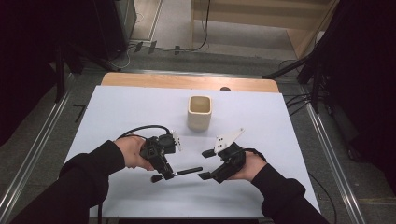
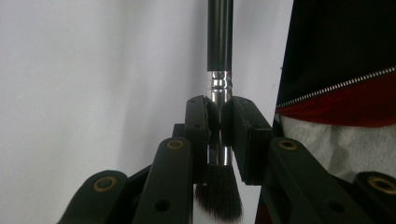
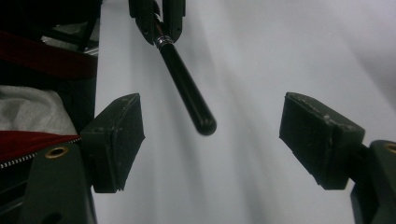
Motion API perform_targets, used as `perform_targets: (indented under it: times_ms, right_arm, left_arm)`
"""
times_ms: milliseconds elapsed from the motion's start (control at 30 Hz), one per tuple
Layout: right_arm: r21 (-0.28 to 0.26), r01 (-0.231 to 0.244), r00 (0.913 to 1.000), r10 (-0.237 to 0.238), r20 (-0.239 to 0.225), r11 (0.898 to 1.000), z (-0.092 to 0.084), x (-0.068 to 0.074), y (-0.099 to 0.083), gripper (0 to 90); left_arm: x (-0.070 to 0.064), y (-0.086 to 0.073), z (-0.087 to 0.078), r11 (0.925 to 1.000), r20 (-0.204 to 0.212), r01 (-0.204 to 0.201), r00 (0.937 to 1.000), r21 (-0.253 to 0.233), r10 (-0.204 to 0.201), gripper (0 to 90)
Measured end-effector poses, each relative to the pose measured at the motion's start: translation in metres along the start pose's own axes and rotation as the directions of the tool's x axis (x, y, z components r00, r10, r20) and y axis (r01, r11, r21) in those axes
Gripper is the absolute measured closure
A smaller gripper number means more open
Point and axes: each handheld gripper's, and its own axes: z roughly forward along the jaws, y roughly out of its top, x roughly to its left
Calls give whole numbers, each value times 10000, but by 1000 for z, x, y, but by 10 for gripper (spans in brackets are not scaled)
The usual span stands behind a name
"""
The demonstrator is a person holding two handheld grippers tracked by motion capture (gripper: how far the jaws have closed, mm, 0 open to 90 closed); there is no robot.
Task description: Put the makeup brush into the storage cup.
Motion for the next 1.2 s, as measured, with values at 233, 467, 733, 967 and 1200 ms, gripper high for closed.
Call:
perform_targets:
  times_ms: [233,467,733,967,1200]
  right_arm:
    - [281,80,9997,-74,-239,9996,11,-2,1,265]
    - [633,310,9959,-254,-867,9975,22,1,3,344]
    - [866,570,9870,-430,-1551,9946,28,4,3,623]
    - [924,694,9752,-480,-2161,9933,31,5,3,774]
    - [1083,787,9738,-531,-2212,9910,30,7,2,793]
  left_arm:
    - [-5,6,2,9994,110,-335,9994,111,334,775]
    - [-8,13,2,9968,362,-765,9965,231,756,775]
    - [-9,15,2,9960,457,-857,9954,269,845,775]
    - [-7,15,5,9946,493,-956,9944,392,936,775]
    - [-8,16,6,9937,525,-1070,9931,335,1051,771]
